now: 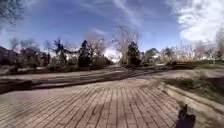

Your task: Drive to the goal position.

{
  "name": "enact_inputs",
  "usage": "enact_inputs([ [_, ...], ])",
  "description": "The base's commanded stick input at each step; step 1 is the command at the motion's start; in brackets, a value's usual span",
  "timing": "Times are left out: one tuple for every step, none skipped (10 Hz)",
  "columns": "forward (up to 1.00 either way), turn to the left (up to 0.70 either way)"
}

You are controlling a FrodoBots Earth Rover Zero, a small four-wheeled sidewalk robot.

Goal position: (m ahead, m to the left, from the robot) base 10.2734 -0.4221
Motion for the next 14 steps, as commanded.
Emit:
enact_inputs([
  [1.00,0.00],
  [1.00,0.00],
  [1.00,0.00],
  [1.00,0.00],
  [1.00,0.00],
  [1.00,0.00],
  [1.00,0.00],
  [1.00,0.00],
  [1.00,0.00],
  [1.00,0.00],
  [1.00,0.00],
  [1.00,0.00],
  [1.00,0.00],
  [1.00,0.00],
])
